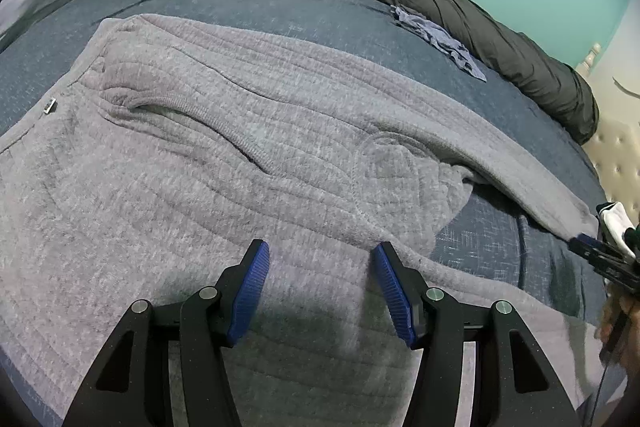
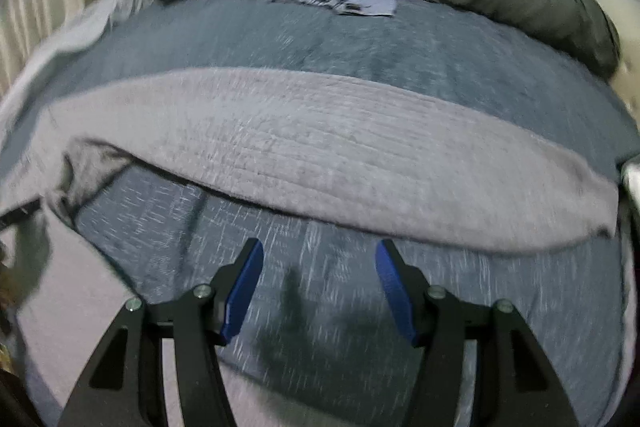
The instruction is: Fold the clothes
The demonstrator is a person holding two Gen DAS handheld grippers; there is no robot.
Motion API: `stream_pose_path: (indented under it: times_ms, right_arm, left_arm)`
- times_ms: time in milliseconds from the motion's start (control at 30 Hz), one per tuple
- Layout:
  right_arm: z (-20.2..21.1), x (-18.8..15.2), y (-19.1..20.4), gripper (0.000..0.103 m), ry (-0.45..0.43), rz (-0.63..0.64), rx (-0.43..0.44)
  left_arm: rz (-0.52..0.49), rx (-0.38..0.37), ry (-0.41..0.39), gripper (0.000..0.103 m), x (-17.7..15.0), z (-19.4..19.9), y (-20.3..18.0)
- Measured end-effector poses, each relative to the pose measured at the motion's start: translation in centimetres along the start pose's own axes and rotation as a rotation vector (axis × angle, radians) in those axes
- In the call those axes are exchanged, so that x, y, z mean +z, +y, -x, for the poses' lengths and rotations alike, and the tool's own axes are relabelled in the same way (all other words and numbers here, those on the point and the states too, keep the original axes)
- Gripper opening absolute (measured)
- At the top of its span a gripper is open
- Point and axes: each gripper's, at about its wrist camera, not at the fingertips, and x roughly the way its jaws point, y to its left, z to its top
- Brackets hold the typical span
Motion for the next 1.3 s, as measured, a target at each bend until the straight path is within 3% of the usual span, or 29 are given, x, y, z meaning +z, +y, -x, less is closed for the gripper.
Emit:
stream_pose_path:
  times_ms: [233, 300, 367, 433, 467, 667, 900, 1133, 1200, 1300]
  right_arm:
    - [-3.1, 1.1, 3.9, 0.059, 0.012, 0.216, -0.081]
    - [-4.0, 1.2, 4.3, 0.046, 0.018, 0.256, -0.094]
    - [-4.6, 1.2, 4.6, 0.017, 0.019, 0.298, -0.12]
    - [-4.4, 1.1, 4.3, 0.003, 0.006, 0.316, -0.126]
    - [-4.0, 1.1, 4.0, 0.002, -0.006, 0.315, -0.123]
    - [-1.4, 0.4, 2.5, 0.001, -0.057, 0.348, -0.099]
    - [-2.2, -2.2, 2.2, 0.001, -0.008, 0.357, -0.082]
    - [-1.2, -1.8, 1.7, 0.002, -0.057, 0.215, -0.033]
    - [-0.3, -1.6, 1.5, 0.007, -0.083, 0.187, -0.021]
    - [0.5, -1.1, -0.1, 0.031, -0.1, 0.126, -0.014]
  left_arm:
    - [0.007, -0.004, -0.001, 0.059, 0.1, 0.1, 0.1]
    - [0.008, -0.007, -0.001, 0.059, 0.1, 0.1, 0.2]
    - [0.009, -0.008, -0.001, 0.059, 0.0, 0.1, 0.2]
    - [0.01, -0.009, -0.001, 0.059, 0.0, 0.2, 0.3]
    - [0.01, -0.01, -0.002, 0.059, 0.1, 0.2, 0.3]
    - [0.018, -0.011, -0.011, 0.059, 0.2, 0.6, 0.5]
    - [0.043, 0.0, -0.032, 0.059, 0.6, 1.1, 1.1]
    - [0.047, 0.004, -0.036, 0.059, 0.7, 1.1, 1.6]
    - [0.063, 0.009, -0.042, 0.059, 0.9, 1.2, 2.1]
    - [0.082, 0.008, -0.04, 0.059, 0.9, 1.1, 2.8]
